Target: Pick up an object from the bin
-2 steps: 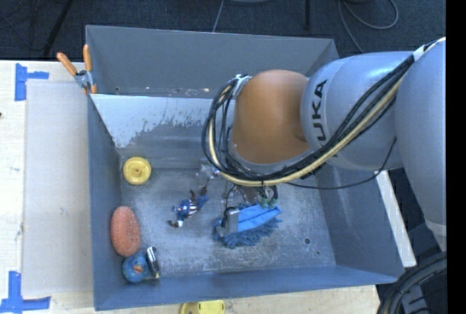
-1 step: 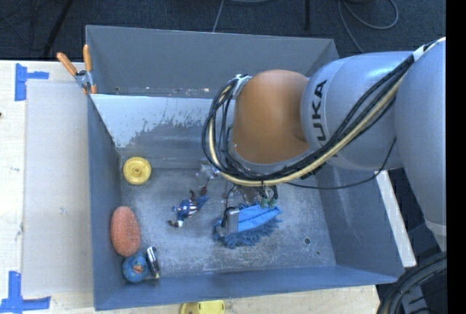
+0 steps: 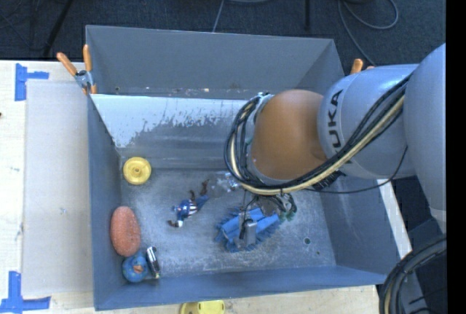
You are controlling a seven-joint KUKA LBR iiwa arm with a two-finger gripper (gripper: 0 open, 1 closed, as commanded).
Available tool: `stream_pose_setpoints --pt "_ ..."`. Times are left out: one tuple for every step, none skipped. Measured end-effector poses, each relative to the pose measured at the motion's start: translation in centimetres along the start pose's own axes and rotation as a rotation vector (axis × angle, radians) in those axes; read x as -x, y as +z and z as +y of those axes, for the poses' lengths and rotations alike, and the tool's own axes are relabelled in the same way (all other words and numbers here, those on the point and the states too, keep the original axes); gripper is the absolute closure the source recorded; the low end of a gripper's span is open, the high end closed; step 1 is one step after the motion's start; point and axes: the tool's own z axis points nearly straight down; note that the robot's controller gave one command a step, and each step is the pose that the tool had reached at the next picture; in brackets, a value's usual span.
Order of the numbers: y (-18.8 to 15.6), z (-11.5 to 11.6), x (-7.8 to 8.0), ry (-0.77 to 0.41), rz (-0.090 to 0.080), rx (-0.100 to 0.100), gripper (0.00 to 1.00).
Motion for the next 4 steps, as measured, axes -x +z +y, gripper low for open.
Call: stream_pose_setpoints --pt "2.8 -2.0 -1.2 -0.001 0.006 -0.003 0.00" --pt "2.8 -3.6 -0.2 0.037 0.001 0.001 0.00" --pt "2.7 -4.3 -0.2 0.052 0.000 0.001 0.00" --pt "2.6 -3.2 -3.4 0.130 0.003 -0.003 0.00"
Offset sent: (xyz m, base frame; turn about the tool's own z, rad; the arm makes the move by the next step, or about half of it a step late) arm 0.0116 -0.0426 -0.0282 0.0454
